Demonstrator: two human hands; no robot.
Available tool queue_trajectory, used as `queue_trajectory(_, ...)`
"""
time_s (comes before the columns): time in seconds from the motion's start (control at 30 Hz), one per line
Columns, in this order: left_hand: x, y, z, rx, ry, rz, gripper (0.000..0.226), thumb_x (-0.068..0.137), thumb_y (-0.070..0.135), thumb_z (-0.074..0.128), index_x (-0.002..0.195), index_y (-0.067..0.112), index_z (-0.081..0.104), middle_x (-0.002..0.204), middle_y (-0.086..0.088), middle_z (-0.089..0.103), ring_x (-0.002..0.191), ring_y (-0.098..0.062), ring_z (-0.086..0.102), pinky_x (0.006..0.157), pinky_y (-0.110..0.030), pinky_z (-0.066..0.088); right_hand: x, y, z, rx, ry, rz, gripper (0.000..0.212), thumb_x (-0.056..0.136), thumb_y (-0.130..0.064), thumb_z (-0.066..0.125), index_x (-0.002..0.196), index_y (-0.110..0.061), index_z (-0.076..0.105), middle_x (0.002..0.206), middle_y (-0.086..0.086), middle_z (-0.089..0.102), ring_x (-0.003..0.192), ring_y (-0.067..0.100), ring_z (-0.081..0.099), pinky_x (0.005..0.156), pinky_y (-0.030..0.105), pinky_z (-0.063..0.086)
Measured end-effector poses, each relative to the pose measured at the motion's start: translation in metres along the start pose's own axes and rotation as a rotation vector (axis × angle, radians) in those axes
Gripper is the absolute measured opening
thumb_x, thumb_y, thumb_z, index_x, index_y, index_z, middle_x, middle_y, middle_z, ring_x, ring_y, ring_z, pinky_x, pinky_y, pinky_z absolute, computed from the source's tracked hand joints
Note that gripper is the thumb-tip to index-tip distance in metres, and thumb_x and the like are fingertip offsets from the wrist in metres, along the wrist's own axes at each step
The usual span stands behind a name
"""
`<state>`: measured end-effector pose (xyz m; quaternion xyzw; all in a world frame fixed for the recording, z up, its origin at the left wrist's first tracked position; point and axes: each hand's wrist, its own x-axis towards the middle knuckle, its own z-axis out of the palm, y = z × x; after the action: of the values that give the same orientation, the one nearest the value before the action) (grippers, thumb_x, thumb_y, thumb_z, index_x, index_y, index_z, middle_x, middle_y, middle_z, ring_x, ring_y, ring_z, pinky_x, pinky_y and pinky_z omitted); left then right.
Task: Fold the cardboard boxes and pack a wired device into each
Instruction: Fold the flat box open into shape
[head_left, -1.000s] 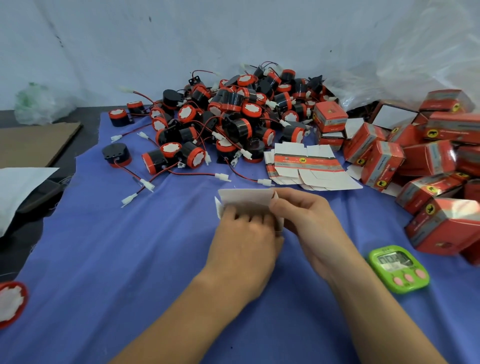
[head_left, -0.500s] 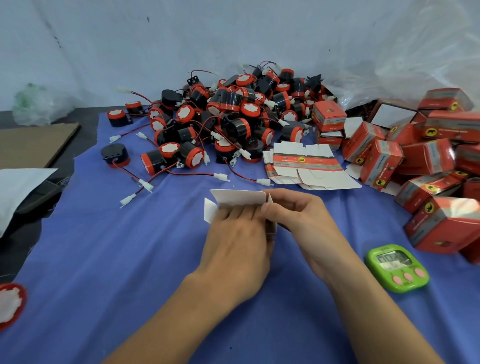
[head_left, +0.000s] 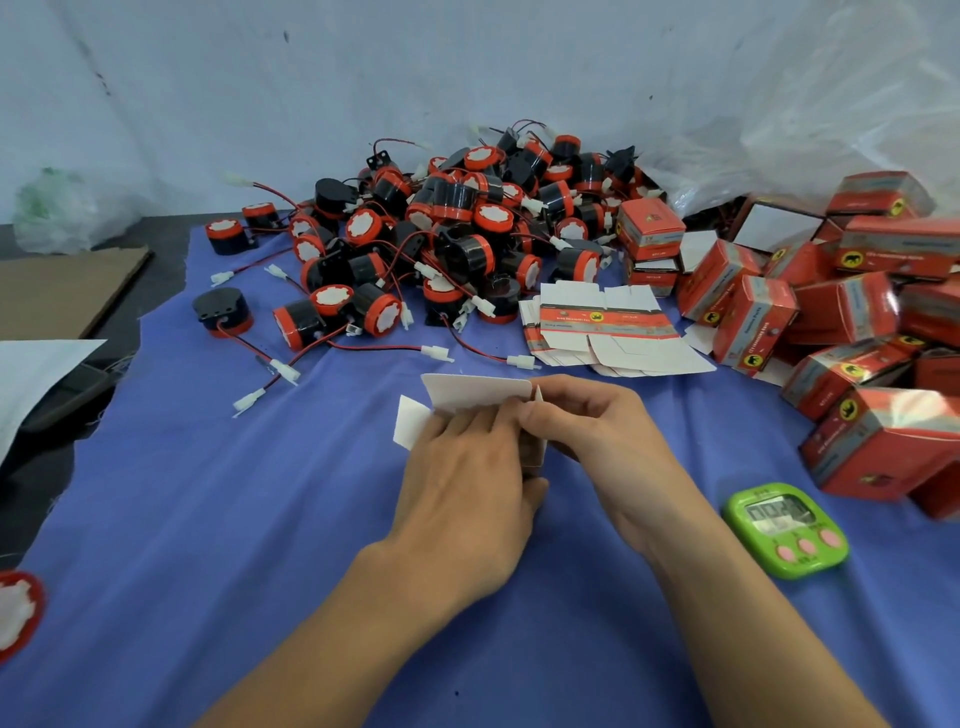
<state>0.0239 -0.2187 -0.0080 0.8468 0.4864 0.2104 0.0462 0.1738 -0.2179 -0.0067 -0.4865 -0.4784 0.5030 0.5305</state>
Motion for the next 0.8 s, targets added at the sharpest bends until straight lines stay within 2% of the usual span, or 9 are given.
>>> queue_trajectory(0.07,-0.0002,0.0023,0.0010,-0.030,0.006,-0.030,0.058,0.087,0.028,0.074,0.139,0.021,0.051,0.131,0.003,0.062,0.118,-0.019,0.054,0.102,-0.027,0.038,0.0008,0.0001,-0.0006,0.013,0.008,0.000,0.019,0.092,-0.002,0.068,0.102,-0.013,0.080,0.100,0.007,0.079,0.101,0.018,0.074,0.094,0.032,0.058)
queue_trajectory(0.13,-0.0003,0.0040,0.0015,-0.050,0.006,-0.044,0.058,0.088,0.029,0.073,0.141,0.023,0.050,0.132,0.003,0.060,0.118,-0.019,0.053,0.095,-0.025,0.039,0.0023,0.0004,-0.0015,0.017,0.016,-0.002,0.018,0.091,-0.002,0.068,0.101,-0.012,0.080,0.097,0.007,0.079,0.092,0.014,0.073,0.084,0.025,0.056)
queue_trajectory(0.23,-0.0004,0.0033,0.0030,-0.054,0.003,-0.060,0.058,0.091,0.034,0.072,0.143,0.025,0.048,0.134,0.004,0.060,0.120,-0.018,0.052,0.095,-0.025,0.041,0.0036,0.0011,-0.0016,0.029,0.024,0.002,0.018,0.092,-0.004,0.067,0.101,-0.012,0.081,0.095,0.004,0.079,0.084,0.006,0.070,0.073,0.015,0.052)
queue_trajectory(0.33,0.0003,0.0010,0.0028,-0.070,-0.003,-0.059,0.047,0.091,0.035,0.072,0.135,0.027,0.054,0.128,0.006,0.062,0.115,-0.016,0.053,0.090,-0.023,0.040,0.0043,0.0023,-0.0013,0.037,0.023,0.007,0.019,0.092,-0.006,0.067,0.100,-0.015,0.081,0.095,0.002,0.080,0.086,0.006,0.071,0.073,0.014,0.052)
queue_trajectory(0.43,0.0013,-0.0005,0.0006,-0.055,-0.015,-0.024,0.026,0.092,0.035,0.069,0.116,0.030,0.060,0.117,0.010,0.064,0.106,-0.013,0.052,0.084,-0.018,0.033,0.0053,0.0034,-0.0014,0.019,0.020,0.017,0.018,0.092,-0.008,0.067,0.099,-0.017,0.081,0.097,0.000,0.080,0.090,0.008,0.072,0.080,0.021,0.053)
queue_trajectory(0.57,0.0015,-0.0012,-0.0028,-0.018,-0.054,0.009,0.013,0.094,0.031,0.063,0.106,0.028,0.061,0.113,0.010,0.066,0.102,-0.015,0.053,0.086,-0.025,0.036,0.0053,0.0047,-0.0025,0.028,0.018,0.022,0.018,0.086,-0.015,0.069,0.099,-0.017,0.081,0.099,0.002,0.080,0.091,0.010,0.072,0.086,0.028,0.053)
queue_trajectory(0.67,0.0009,-0.0005,-0.0047,-0.006,-0.075,0.004,0.004,0.095,0.026,0.058,0.099,0.028,0.057,0.108,0.007,0.068,0.098,-0.017,0.054,0.076,-0.025,0.030,0.0051,0.0047,-0.0025,0.016,0.007,0.020,0.020,0.084,-0.019,0.068,0.099,-0.019,0.081,0.099,0.000,0.080,0.092,0.010,0.072,0.084,0.026,0.053)
queue_trajectory(0.73,0.0006,-0.0001,-0.0051,-0.012,-0.066,-0.004,0.005,0.097,0.024,0.056,0.096,0.028,0.057,0.106,0.005,0.070,0.096,-0.018,0.055,0.074,-0.024,0.027,0.0055,0.0051,-0.0024,0.018,0.009,0.018,0.023,0.081,-0.022,0.068,0.099,-0.020,0.081,0.099,-0.001,0.080,0.092,0.009,0.072,0.081,0.023,0.053)
queue_trajectory(0.8,-0.0002,-0.0008,-0.0038,-0.016,-0.052,-0.001,0.011,0.099,0.024,0.054,0.103,0.025,0.063,0.110,0.005,0.070,0.099,-0.018,0.056,0.078,-0.024,0.033,0.0061,0.0054,-0.0026,0.026,0.011,0.016,0.024,0.079,-0.023,0.068,0.100,-0.019,0.081,0.099,-0.001,0.080,0.092,0.009,0.072,0.079,0.022,0.052)
